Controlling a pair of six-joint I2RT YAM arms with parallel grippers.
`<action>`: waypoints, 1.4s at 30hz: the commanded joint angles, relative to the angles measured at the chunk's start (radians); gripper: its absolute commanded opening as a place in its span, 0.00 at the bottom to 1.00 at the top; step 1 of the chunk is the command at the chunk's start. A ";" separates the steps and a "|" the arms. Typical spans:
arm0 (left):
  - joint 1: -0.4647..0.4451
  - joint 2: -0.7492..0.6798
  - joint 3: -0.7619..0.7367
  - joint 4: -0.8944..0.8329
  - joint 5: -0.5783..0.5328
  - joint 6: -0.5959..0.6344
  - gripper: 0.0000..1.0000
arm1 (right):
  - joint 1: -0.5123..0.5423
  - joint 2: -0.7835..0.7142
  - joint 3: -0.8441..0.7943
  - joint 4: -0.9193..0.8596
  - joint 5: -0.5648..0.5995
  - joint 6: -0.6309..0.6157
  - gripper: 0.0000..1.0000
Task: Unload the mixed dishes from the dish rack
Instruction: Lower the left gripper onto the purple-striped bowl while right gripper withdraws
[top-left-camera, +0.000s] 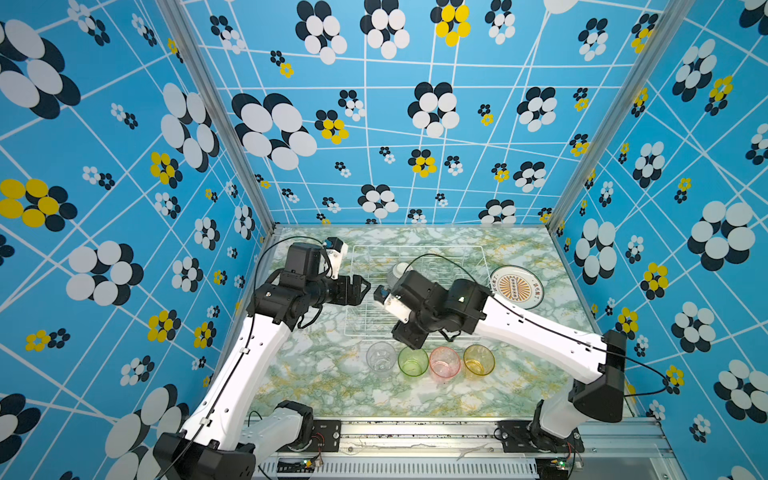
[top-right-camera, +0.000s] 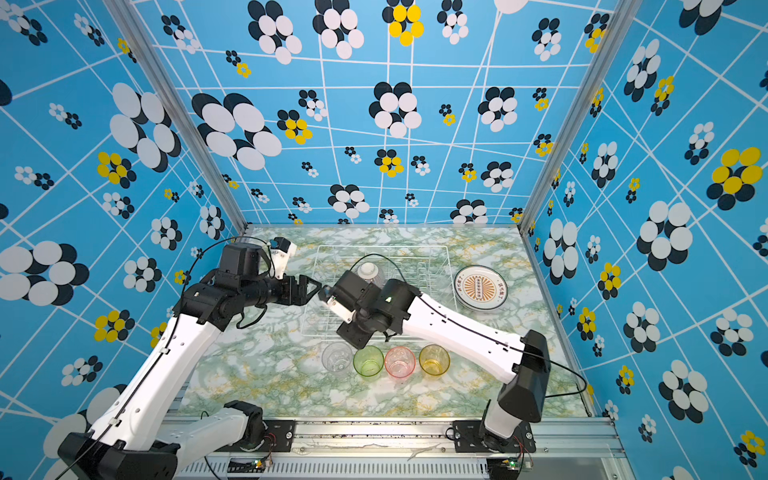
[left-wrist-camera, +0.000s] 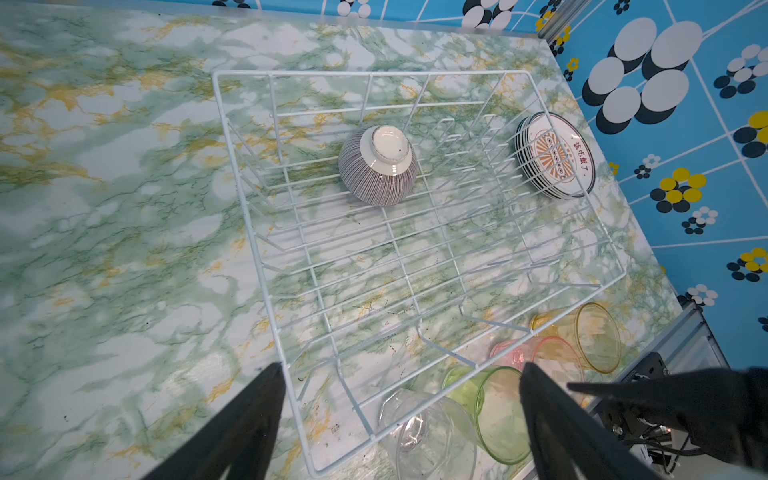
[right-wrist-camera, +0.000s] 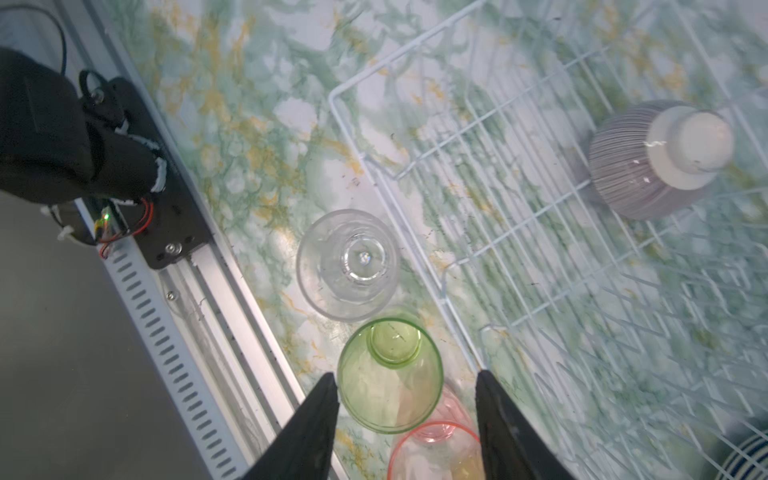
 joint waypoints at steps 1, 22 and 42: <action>-0.058 0.080 0.075 -0.062 -0.120 0.007 0.88 | -0.092 -0.052 -0.091 0.059 0.040 0.097 0.56; -0.238 0.847 0.733 -0.287 -0.327 0.052 0.83 | -0.533 -0.461 -0.507 0.292 -0.031 0.184 0.66; -0.240 1.158 0.996 -0.322 -0.350 0.052 0.80 | -0.594 -0.439 -0.533 0.334 -0.055 0.136 0.66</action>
